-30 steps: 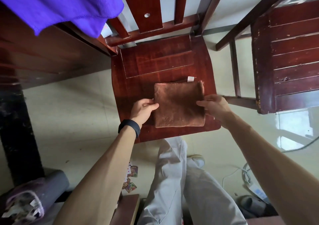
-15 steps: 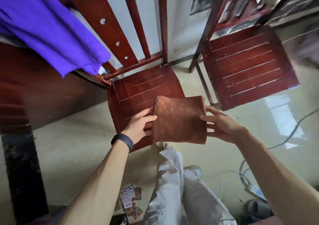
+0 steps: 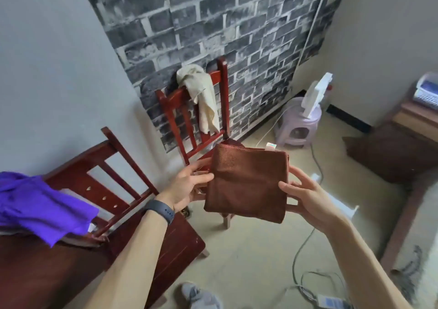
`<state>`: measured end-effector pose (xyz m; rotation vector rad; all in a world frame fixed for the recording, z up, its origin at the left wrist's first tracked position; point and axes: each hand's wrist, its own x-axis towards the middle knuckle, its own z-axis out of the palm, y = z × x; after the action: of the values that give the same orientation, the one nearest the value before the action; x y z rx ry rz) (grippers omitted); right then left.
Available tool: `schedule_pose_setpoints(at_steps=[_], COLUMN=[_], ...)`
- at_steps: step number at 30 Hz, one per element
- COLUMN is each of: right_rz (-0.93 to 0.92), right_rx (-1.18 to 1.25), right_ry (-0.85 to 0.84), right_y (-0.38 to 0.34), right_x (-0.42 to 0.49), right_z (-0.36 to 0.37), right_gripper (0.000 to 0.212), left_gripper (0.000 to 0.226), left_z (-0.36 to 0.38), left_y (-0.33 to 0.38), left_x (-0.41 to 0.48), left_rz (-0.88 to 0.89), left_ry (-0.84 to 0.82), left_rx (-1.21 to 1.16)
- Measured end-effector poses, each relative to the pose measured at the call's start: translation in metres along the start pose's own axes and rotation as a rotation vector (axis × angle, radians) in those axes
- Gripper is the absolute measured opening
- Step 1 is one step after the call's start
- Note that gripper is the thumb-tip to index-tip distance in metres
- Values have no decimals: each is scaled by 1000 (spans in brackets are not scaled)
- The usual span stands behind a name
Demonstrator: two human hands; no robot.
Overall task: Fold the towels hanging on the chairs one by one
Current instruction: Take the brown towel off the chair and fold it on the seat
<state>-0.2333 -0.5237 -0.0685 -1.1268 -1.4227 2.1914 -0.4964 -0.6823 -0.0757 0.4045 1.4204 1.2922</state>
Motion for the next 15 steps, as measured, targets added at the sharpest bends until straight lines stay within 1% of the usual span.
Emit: schedule_pose_setpoints(at_steps=[7, 12, 15], right_rz=[-244, -385, -442], right_rx=[39, 51, 58], right_ry=[216, 382, 471], right_y=[-76, -123, -150], right_x=[-58, -62, -52], right_z=[-76, -134, -174], right_gripper=[46, 40, 41], left_gripper=[39, 39, 40], left_z=[119, 200, 249], left_y=[89, 134, 157], left_x=[26, 72, 113], left_rz=[110, 164, 180], left_ry=[-180, -291, -356], left_rx=[104, 152, 155])
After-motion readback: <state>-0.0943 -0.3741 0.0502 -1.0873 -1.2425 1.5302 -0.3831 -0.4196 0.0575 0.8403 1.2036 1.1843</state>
